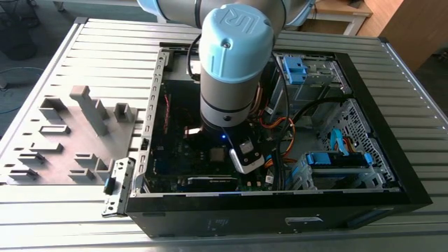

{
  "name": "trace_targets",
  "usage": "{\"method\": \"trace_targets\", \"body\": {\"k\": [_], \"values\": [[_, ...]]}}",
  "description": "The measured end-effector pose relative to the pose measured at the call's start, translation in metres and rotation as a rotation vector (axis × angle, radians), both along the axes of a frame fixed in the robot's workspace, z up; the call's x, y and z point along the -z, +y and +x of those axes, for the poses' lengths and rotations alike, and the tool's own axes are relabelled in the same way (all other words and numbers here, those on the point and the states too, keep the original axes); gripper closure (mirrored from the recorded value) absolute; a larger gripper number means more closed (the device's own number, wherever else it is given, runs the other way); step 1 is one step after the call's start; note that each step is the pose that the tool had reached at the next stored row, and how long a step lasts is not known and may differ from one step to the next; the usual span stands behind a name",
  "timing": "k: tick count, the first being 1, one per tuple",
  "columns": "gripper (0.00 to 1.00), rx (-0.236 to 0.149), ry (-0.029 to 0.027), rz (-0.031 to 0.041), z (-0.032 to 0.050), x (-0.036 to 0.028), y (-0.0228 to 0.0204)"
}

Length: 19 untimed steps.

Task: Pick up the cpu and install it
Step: 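Place the cpu into insertion slot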

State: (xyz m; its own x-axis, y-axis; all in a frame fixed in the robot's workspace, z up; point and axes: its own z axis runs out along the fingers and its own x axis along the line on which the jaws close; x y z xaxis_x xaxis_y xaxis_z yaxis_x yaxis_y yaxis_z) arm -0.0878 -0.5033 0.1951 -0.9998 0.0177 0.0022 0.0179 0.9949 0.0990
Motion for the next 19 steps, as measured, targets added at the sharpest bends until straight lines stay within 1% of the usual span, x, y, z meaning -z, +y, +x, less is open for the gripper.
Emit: {"method": "trace_targets", "body": {"k": [5, 8, 12, 19], "values": [[0.53, 0.000, -0.0002, 0.0003, -0.0008, 0.0024, 0.0005], [0.53, -0.002, -0.0002, 0.0000, -0.0008, 0.0027, 0.0007], [0.53, -0.017, -0.0006, 0.0001, -0.0009, 0.0028, 0.0007], [0.53, -0.017, -0.0006, 0.0003, -0.0008, 0.0033, 0.0011]]}}
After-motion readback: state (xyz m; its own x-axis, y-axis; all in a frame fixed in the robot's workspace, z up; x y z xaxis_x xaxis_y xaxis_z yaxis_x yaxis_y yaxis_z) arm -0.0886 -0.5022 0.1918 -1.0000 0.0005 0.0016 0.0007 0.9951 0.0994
